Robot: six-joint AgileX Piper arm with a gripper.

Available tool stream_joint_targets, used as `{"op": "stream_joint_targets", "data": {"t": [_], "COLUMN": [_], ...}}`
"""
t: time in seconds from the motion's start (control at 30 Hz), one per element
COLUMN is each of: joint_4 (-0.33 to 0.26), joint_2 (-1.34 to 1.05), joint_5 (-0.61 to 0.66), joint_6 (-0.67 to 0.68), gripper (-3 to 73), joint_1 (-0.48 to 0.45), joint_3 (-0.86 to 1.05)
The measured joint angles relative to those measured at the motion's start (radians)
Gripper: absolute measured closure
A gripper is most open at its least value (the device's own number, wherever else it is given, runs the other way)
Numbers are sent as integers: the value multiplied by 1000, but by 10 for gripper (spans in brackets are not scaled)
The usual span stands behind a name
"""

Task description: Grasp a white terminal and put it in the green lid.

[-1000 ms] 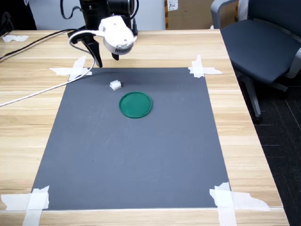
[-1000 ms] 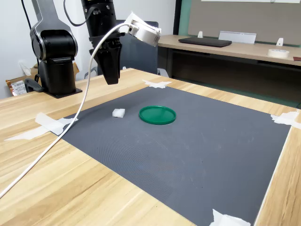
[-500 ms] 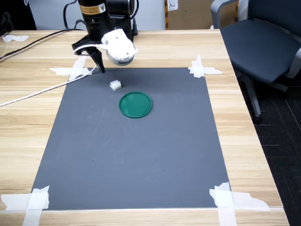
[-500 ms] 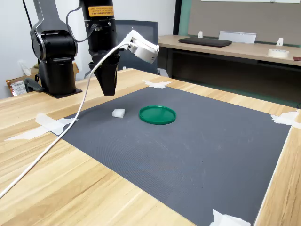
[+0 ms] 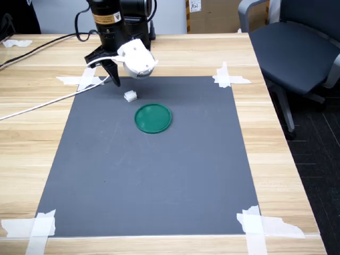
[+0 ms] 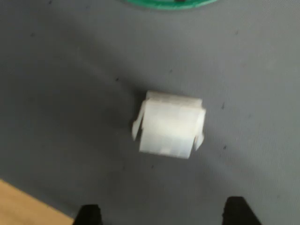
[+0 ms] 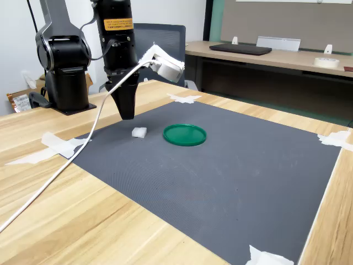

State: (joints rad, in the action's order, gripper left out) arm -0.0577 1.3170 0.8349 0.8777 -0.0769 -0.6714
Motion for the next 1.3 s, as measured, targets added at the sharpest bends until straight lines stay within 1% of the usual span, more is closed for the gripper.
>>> {"op": "stream_joint_targets", "data": {"t": [0.43, 0.8, 1.07, 1.3], "joint_4": [-5, -13, -39, -48], "joint_2": [75, 135, 153, 164], "joint_5": [-76, -87, -104, -106], "joint_6": [15, 29, 34, 35], "gripper": [188, 188, 188, 188], "joint_1": [0, 0, 0, 0], "joint_3": [0, 0, 0, 0]}}
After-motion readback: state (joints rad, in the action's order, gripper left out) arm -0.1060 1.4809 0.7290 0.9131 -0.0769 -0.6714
